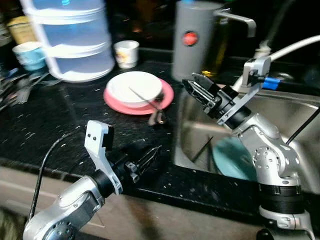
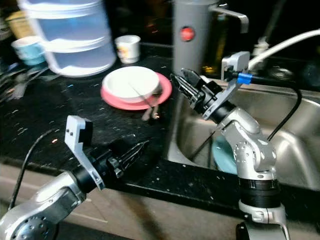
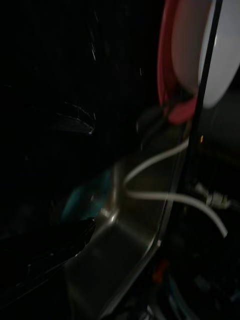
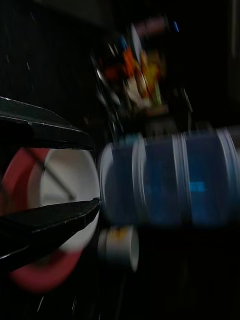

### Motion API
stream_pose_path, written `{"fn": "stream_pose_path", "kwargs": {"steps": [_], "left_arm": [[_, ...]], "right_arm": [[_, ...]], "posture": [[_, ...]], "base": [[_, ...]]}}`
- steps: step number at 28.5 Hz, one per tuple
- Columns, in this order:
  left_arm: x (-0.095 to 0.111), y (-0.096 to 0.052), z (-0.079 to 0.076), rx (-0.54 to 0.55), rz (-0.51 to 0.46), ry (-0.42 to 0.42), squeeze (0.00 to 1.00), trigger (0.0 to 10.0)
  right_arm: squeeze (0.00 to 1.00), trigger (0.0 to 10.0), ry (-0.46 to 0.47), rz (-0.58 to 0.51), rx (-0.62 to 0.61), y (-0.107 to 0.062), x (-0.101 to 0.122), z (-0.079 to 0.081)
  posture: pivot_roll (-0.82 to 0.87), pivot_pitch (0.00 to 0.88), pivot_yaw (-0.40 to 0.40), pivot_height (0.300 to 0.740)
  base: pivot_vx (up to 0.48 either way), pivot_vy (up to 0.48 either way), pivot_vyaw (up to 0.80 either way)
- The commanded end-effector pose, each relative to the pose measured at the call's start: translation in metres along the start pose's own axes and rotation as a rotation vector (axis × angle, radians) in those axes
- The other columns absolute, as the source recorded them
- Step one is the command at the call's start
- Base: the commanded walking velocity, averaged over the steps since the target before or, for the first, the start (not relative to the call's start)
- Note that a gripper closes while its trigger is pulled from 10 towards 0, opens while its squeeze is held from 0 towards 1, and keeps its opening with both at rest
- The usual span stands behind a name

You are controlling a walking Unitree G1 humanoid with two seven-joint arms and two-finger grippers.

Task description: Kitchen organization

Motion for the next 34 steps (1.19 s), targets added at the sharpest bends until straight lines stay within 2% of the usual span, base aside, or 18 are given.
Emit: {"fn": "stream_pose_path", "kwargs": {"steps": [1,4,8,10,14,17,27,30,34], "left_arm": [[-0.001,-0.002,0.004,0.043,-0.002,0.008,0.0,10.0],[-0.005,-0.003,0.006,0.068,0.006,0.004,0.0,10.0],[-0.005,-0.003,0.007,0.083,0.004,0.002,0.0,10.0],[-0.005,-0.003,0.007,0.083,0.004,0.002,0.0,10.0],[-0.006,-0.002,0.009,0.09,0.004,0.005,0.0,10.0],[-0.005,-0.002,0.009,0.092,0.002,0.006,0.0,10.0],[-0.005,-0.001,0.008,0.092,-0.004,0.007,0.0,10.0],[-0.003,-0.001,0.008,0.095,-0.01,0.011,0.0,10.0],[-0.003,-0.001,0.009,0.097,-0.012,0.011,0.0,10.0]], "right_arm": [[0.0,10.0,-0.019,0.05,0.056,0.0,-0.006,0.011],[0.0,10.0,-0.038,0.078,0.077,0.0,-0.01,0.015],[0.0,10.0,-0.095,0.145,0.039,-0.001,-0.02,0.008],[0.0,10.0,-0.095,0.145,0.039,-0.001,-0.02,0.008],[0.0,10.0,-0.187,0.25,-0.027,-0.004,-0.033,-0.004],[0.0,10.0,-0.209,0.278,-0.039,-0.005,-0.036,-0.006],[0.0,10.0,-0.253,0.292,-0.09,-0.005,-0.035,-0.014],[0.0,10.0,-0.3,0.34,-0.112,-0.009,-0.035,-0.021],[0.0,10.0,-0.307,0.354,-0.116,-0.012,-0.035,-0.024]], "posture": [[0.12,0.0,-0.024,0.74],[0.12,0.0,-0.024,0.74],[0.12,0.0,-0.024,0.74],[0.12,0.0,-0.024,0.74],[0.11,0.0,-0.023,0.74],[0.11,0.0,-0.023,0.74],[0.11,0.0,-0.022,0.74],[0.11,0.0,-0.021,0.74],[0.11,0.0,-0.02,0.74]], "base": [[0.0,0.0,0.79],[0.0,0.0,0.79],[0.0,0.0,0.69],[0.0,0.0,0.41],[0.0,0.0,0.0],[0.0,0.0,0.0],[0.0,0.0,0.0],[0.0,0.0,0.0],[0.0,0.0,0.0]]}}
Point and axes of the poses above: a point about 5 cm out from each wrist's last joint towards the gripper, its own y axis pointing out of the wrist towards the gripper, its own x axis along the axis of the wrist's last joint, z = x × y, the point moved 3 cm from there along y, pointing out of the wrist towards the gripper, and after that the axes turned 3 degrees about y, right-handed, at the moved point
